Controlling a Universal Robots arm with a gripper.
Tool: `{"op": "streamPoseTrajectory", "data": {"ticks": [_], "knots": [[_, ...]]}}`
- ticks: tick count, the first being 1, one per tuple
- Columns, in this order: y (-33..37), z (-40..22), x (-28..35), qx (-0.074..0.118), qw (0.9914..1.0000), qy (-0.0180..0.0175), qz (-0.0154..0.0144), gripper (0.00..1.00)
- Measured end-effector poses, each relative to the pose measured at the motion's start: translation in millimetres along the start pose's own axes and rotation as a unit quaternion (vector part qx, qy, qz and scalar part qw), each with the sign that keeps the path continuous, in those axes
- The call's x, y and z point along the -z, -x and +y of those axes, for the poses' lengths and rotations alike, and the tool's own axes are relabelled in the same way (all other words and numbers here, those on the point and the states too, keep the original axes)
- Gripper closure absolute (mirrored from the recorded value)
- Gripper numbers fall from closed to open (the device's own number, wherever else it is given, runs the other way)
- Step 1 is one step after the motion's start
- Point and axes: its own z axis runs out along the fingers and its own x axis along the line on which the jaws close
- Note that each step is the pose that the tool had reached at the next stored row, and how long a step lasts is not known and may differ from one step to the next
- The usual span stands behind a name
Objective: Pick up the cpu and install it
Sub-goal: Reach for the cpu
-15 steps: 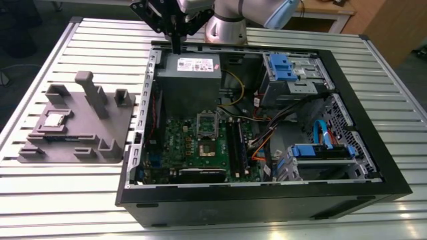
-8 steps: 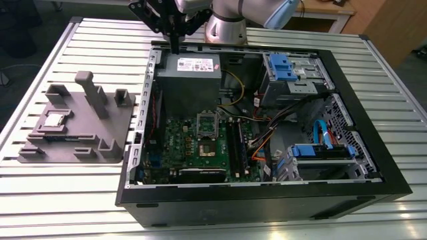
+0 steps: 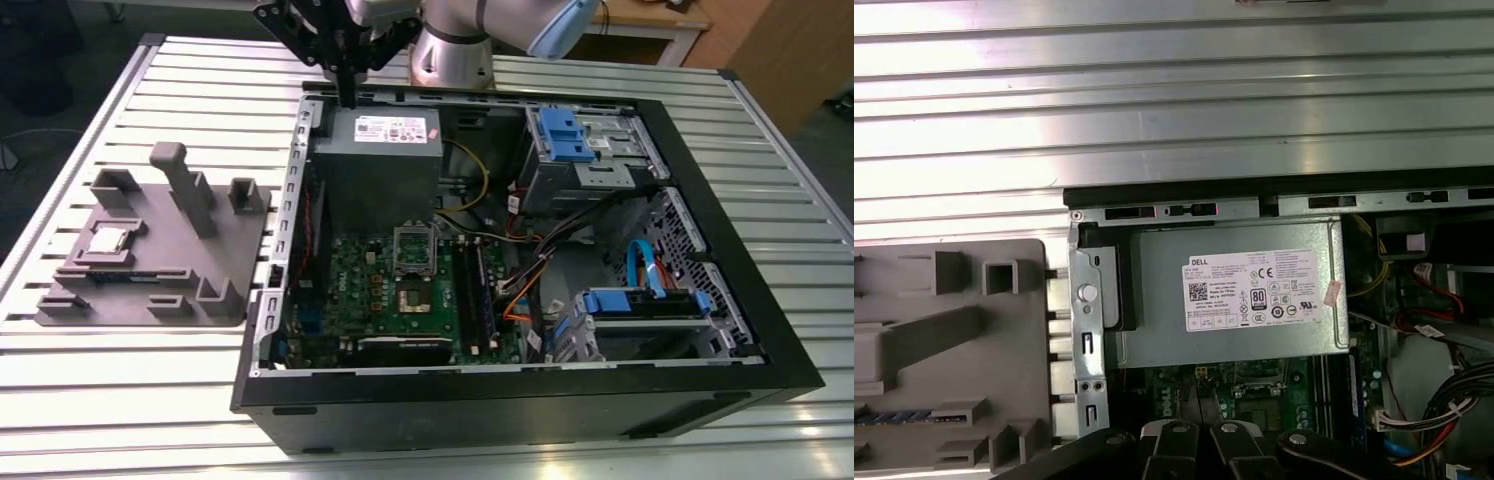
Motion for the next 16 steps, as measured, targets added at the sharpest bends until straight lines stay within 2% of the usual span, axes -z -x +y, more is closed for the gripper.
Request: {"op": "streamPoseTrajectory", "data": {"ticks": [16], "knots": [[-4.2, -0.3, 0.0, 0.0, 1.0, 0.0, 0.0, 0.9]]}}
